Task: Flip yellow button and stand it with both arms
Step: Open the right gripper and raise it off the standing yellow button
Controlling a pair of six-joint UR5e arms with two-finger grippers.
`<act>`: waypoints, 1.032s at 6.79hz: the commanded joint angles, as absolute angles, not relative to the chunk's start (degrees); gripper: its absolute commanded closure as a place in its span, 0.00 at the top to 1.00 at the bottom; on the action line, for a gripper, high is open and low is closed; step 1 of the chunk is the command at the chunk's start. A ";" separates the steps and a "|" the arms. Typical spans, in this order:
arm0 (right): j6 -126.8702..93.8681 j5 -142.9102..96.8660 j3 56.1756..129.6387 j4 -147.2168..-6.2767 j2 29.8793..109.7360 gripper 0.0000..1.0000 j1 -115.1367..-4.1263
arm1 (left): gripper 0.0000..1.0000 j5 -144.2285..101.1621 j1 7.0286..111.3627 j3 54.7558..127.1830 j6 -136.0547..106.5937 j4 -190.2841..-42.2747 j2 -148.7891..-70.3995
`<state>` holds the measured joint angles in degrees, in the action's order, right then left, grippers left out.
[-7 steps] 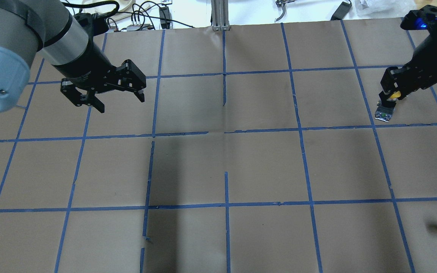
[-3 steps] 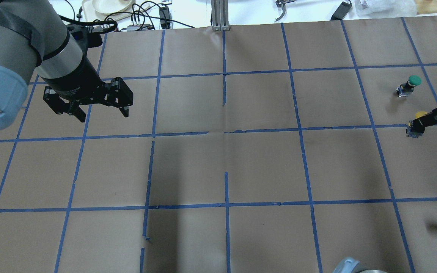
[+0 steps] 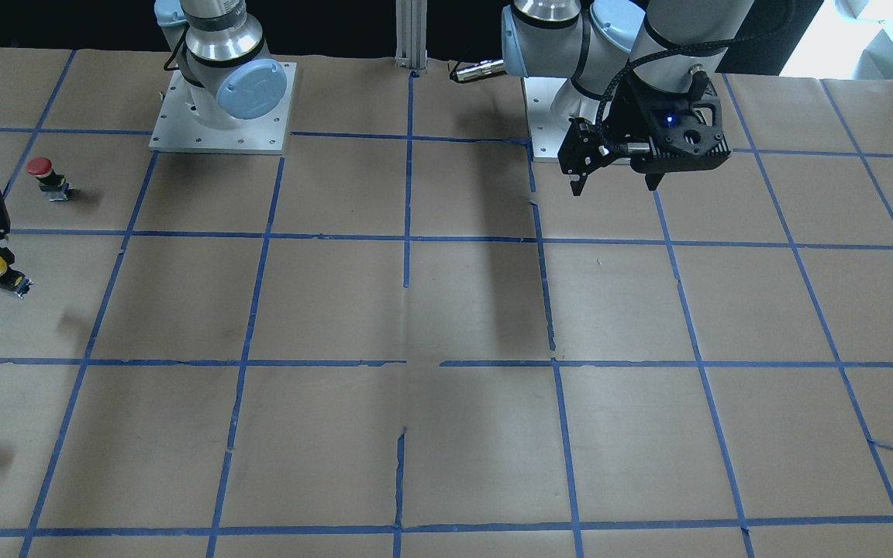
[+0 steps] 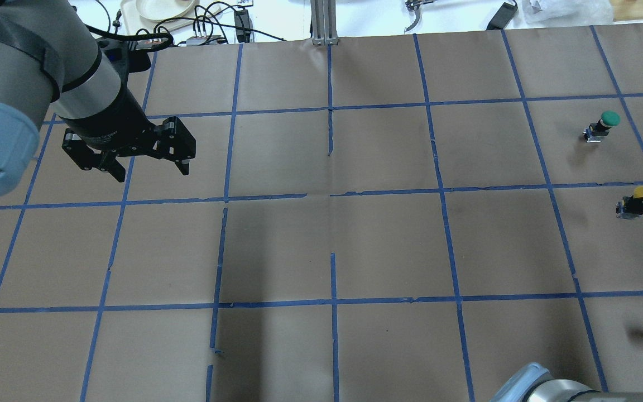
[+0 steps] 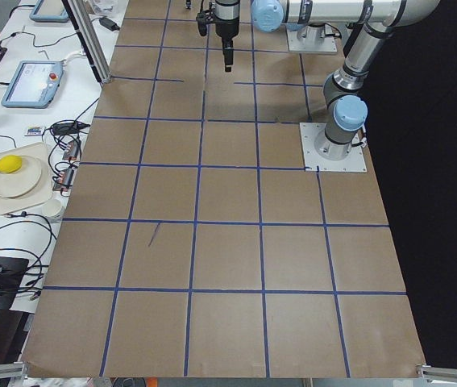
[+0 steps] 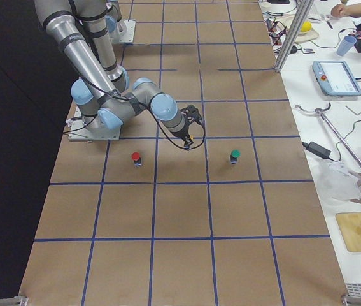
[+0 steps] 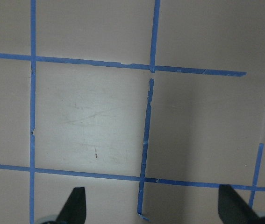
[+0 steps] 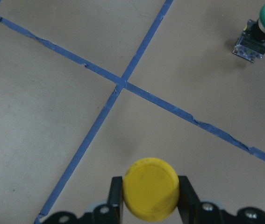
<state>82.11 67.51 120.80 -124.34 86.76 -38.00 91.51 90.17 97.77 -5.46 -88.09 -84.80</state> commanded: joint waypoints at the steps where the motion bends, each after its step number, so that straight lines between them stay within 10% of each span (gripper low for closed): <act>1: 85.87 64.43 120.50 -126.20 82.28 0.25 -35.17 | 1.00 91.49 90.18 97.82 -5.45 -88.68 -84.20; 7: 85.78 64.69 120.67 -130.69 77.96 0.28 -34.89 | 1.00 91.93 90.18 97.38 -5.45 -91.14 -83.50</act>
